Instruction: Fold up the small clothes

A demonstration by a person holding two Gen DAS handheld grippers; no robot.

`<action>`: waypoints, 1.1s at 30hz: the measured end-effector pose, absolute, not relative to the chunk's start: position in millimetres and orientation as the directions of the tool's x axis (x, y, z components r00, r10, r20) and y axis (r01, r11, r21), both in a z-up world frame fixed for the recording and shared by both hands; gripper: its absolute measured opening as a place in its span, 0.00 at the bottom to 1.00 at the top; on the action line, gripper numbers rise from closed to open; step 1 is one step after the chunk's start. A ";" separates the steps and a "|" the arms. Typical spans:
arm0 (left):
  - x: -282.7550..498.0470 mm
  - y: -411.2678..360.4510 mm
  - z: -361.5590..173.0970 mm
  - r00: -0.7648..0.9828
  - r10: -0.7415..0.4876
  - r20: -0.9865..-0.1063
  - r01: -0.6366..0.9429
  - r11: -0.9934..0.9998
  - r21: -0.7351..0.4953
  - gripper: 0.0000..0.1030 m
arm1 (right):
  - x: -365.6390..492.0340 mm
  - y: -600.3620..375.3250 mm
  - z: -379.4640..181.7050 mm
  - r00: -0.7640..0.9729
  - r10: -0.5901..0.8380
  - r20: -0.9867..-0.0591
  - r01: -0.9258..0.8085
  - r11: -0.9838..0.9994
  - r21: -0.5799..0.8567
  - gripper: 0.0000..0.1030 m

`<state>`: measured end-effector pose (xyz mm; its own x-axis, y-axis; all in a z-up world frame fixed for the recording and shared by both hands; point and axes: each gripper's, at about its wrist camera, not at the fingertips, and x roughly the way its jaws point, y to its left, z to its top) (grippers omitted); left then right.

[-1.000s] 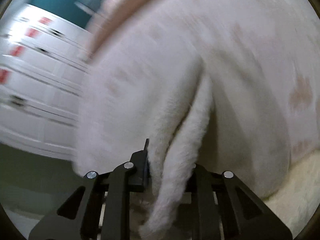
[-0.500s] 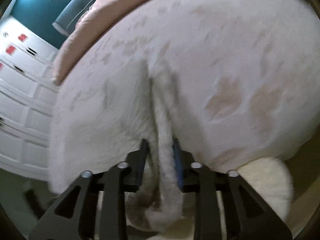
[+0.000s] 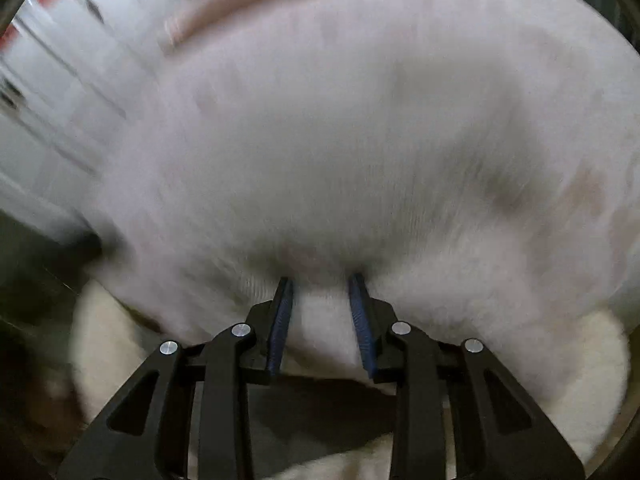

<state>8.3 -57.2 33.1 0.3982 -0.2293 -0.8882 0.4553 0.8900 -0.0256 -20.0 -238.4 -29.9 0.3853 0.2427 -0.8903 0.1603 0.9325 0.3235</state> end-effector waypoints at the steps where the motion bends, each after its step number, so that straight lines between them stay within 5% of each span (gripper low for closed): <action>1: 11.0 -61.0 27.7 0.385 -0.218 -0.897 0.450 0.893 -0.023 0.82 | -23.6 -234.3 -33.8 0.390 0.240 -0.889 0.148 0.937 0.318 0.28; 6: 16.9 -77.0 4.3 0.341 -0.164 -0.926 0.455 0.890 0.010 0.82 | -35.8 -267.0 10.3 0.446 0.226 -0.866 0.205 0.916 0.344 0.27; 9: 17.9 -81.3 -7.2 0.308 -0.159 -0.938 0.440 0.898 -0.007 0.82 | -45.7 -311.5 31.8 0.533 0.128 -0.836 0.323 0.883 0.341 0.36; 14: 15.3 -86.6 -10.4 0.324 -0.134 -0.937 0.444 0.895 0.026 0.82 | -34.9 -373.7 10.5 0.523 0.107 -0.845 0.460 0.799 0.387 0.40; 17: 13.8 -89.3 -10.2 0.335 -0.115 -0.935 0.451 0.891 0.052 0.82 | -20.0 -366.3 -8.0 0.492 0.098 -0.865 0.467 0.809 0.357 0.52; 19: 13.5 -90.4 -10.4 0.341 -0.106 -0.934 0.452 0.890 0.064 0.82 | -13.5 -357.9 -15.5 0.478 0.115 -0.871 0.431 0.833 0.346 0.50; 21: 12.7 -92.1 -9.3 0.345 -0.100 -0.933 0.452 0.889 0.072 0.82 | -3.5 -349.6 -17.6 0.471 0.104 -0.876 0.413 0.852 0.323 0.25; 22: 12.4 -93.1 -8.7 0.349 -0.094 -0.932 0.452 0.889 0.079 0.82 | -2.5 -346.5 -6.0 0.494 0.094 -0.865 0.395 0.861 0.320 0.20; 27: 10.5 -95.7 -5.9 0.377 -0.081 -0.923 0.455 0.884 0.108 0.82 | -25.9 -349.1 45.8 0.656 0.133 -0.743 0.313 0.848 0.428 0.17; 33: 12.7 -97.8 -17.1 0.345 -0.091 -0.934 0.459 0.885 0.083 0.85 | -5.2 -359.4 -36.7 0.473 0.066 -0.879 0.415 0.863 0.288 0.24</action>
